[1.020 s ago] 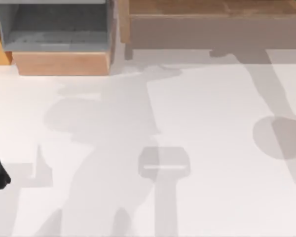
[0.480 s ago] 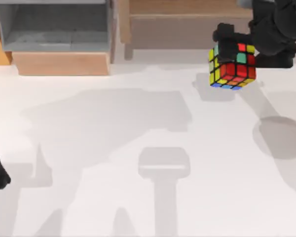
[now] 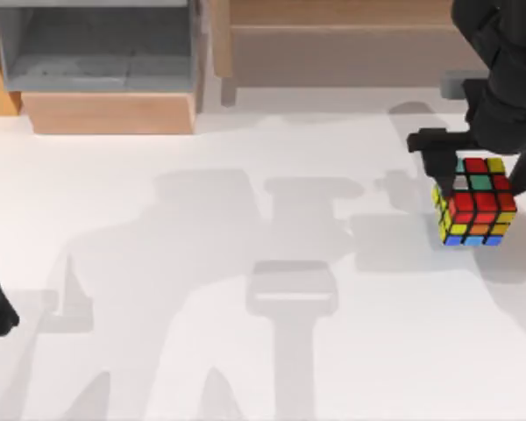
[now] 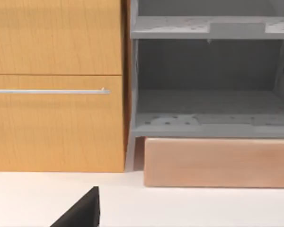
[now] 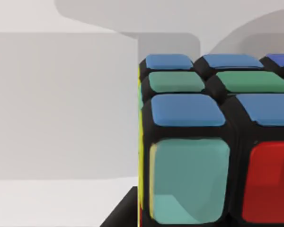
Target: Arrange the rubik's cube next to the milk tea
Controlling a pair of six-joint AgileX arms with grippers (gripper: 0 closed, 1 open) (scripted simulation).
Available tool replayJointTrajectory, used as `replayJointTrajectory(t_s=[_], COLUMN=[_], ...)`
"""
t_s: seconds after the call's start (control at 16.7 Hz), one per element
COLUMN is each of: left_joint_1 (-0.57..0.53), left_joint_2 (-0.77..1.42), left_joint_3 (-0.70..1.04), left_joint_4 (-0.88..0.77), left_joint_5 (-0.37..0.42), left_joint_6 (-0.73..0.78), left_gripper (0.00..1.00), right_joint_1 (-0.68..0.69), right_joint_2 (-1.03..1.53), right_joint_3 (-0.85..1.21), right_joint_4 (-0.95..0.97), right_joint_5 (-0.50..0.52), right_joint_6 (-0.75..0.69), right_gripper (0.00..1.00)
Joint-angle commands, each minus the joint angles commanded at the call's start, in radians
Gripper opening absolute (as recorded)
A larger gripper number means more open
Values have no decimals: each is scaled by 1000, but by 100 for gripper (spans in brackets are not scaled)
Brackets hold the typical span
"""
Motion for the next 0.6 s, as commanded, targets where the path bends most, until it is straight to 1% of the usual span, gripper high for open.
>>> replayJointTrajectory(t_s=[0.6], left_joint_1=[0], left_joint_2=[0], left_joint_3=[0], left_joint_4=[0], left_joint_5=[0], left_joint_6=[0], left_gripper=[100], right_joint_1=[11], right_joint_2=[-6], right_joint_3=[-3], right_joint_4=[7], right_joint_5=[-3], right_joint_6=[3], right_gripper=[0])
